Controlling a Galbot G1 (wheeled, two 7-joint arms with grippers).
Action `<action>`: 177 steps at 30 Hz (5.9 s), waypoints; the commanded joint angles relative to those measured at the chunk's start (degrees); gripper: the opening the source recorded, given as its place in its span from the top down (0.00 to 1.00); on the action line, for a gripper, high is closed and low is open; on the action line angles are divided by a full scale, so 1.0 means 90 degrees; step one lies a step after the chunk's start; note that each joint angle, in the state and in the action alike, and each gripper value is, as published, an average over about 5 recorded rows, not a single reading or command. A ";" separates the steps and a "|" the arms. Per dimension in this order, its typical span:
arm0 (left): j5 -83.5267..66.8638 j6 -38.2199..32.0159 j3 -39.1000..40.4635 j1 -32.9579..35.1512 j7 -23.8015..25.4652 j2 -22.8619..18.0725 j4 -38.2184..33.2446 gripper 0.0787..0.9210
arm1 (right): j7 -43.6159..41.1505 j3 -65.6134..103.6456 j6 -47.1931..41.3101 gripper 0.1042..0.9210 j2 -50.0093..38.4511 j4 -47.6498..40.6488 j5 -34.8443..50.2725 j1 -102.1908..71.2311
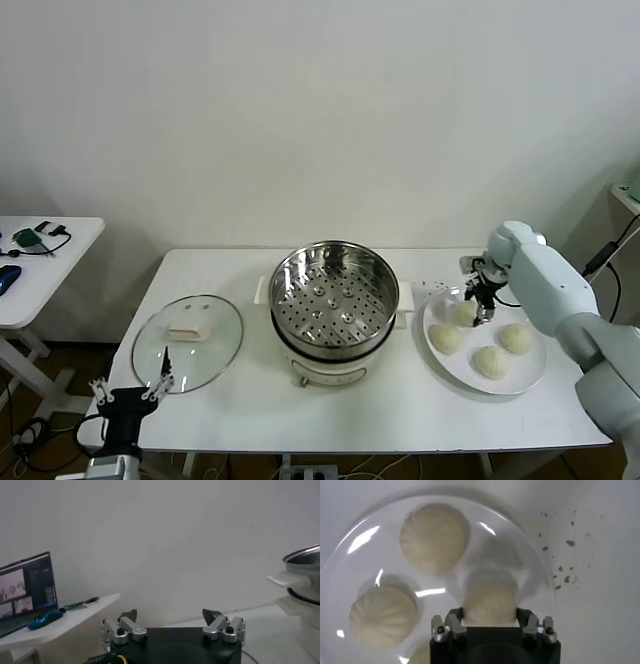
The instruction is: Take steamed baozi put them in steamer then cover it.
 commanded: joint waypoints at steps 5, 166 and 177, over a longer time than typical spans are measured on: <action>-0.0183 0.0035 -0.0016 0.0144 -0.0010 0.0024 -0.0079 0.12 | -0.0458 -0.2096 0.0371 0.28 -0.0708 0.2099 0.1266 0.1552; 0.0167 -0.0005 0.0122 0.0991 -0.0011 -0.0011 -0.0640 0.12 | 0.1131 -0.4774 -0.2726 0.32 -0.1637 0.3440 0.6032 0.3234; 0.0209 0.0013 0.0228 0.1069 0.0005 -0.0004 -0.0803 0.12 | 0.1458 -0.5606 -0.3327 0.32 -0.0368 0.3897 0.7859 0.4705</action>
